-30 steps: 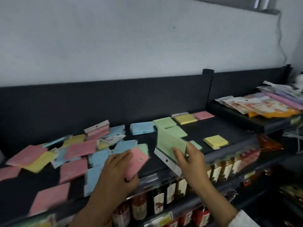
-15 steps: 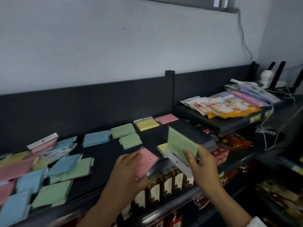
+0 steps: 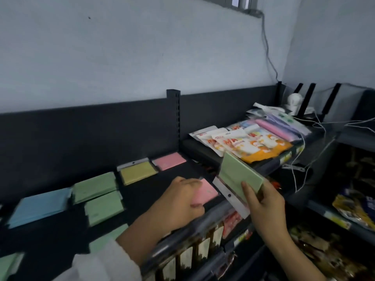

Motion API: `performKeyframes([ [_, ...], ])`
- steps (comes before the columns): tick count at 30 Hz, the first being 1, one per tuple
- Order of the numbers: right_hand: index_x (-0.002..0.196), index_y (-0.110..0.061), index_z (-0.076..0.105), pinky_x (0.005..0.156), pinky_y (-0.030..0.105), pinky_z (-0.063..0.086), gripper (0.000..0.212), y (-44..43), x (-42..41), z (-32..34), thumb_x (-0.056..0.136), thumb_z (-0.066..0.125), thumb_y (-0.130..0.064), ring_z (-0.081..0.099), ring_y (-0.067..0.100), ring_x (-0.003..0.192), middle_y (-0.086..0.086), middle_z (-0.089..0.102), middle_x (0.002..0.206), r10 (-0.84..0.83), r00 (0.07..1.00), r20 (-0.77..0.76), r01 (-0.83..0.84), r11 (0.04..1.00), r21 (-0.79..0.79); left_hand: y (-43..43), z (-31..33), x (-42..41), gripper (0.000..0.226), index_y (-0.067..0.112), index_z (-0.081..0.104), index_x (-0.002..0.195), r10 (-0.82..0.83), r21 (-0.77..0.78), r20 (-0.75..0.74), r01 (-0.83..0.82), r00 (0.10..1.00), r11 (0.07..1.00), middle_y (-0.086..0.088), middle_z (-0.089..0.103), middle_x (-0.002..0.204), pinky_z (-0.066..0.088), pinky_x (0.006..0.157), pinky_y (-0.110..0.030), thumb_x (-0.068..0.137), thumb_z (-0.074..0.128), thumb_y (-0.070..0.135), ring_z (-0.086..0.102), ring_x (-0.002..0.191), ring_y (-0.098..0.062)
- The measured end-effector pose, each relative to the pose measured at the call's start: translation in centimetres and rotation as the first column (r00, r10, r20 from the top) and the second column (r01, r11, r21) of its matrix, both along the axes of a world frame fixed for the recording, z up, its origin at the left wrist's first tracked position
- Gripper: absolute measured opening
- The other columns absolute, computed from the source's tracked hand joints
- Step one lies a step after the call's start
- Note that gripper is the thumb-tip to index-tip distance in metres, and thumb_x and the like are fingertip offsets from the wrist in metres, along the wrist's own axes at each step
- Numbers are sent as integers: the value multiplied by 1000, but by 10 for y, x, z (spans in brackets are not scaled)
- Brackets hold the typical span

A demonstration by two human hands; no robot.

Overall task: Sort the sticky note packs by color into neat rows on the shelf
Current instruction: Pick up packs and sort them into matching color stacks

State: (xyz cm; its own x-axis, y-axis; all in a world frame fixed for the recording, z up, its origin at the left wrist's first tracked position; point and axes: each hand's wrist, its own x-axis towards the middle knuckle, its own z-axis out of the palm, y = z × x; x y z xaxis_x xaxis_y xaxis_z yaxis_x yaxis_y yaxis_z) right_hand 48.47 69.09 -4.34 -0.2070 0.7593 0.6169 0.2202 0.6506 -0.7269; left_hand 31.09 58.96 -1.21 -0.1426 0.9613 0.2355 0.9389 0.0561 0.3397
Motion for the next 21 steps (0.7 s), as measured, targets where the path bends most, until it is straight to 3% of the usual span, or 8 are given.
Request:
performKeyframes([
  [4,91,-10,64,54,19,43,8,34,-23,2,86,62,-17,56,11,64,5,63,76,12,1000,19,-12,1000,20,36,-13,-11,48,14,50,127,-5,-175,65,16,998,984,-4,51,127,40,101,-35,81,54,29,39,120,-18],
  [7,83,-18,60,52,19,43,3,50,-40,6,86,61,-17,58,9,64,4,62,73,37,999,17,-38,999,33,53,-22,-16,51,15,46,133,-30,-223,90,49,995,974,-1,48,133,36,105,-34,83,50,25,35,125,-18],
  [9,71,-17,54,47,12,38,17,61,-50,3,86,62,-14,54,1,59,-1,52,62,22,1000,4,-23,999,34,58,-29,-18,44,13,51,125,-45,-229,106,68,993,971,-2,50,130,38,103,-36,83,48,23,36,121,-17],
  [11,69,-2,54,46,15,37,23,71,-58,-1,86,63,-15,53,4,56,4,50,58,20,1000,10,-20,1000,18,61,-35,-19,39,14,52,123,-63,-236,110,88,992,968,-1,50,130,37,104,-36,85,47,24,37,119,-16],
  [13,68,-1,52,47,20,39,25,79,-66,-1,86,64,-15,53,9,56,9,53,60,36,999,3,-36,999,11,64,-39,-19,45,20,44,135,-116,-215,109,137,987,967,8,38,144,26,110,-26,91,45,25,29,128,-13],
  [17,59,-29,38,45,8,32,41,86,-82,5,84,64,-11,49,-1,54,-8,42,54,101,995,-23,-100,994,33,69,-43,-23,50,24,31,144,-146,-192,86,160,986,968,7,19,155,7,109,-15,96,45,32,13,141,-10],
  [21,67,-11,52,50,27,42,22,98,-92,1,85,63,-18,56,18,59,7,57,64,222,975,8,-222,974,36,66,-41,-22,44,33,35,140,-104,-234,39,110,994,966,-5,5,157,3,117,-25,97,39,40,2,145,-16],
])
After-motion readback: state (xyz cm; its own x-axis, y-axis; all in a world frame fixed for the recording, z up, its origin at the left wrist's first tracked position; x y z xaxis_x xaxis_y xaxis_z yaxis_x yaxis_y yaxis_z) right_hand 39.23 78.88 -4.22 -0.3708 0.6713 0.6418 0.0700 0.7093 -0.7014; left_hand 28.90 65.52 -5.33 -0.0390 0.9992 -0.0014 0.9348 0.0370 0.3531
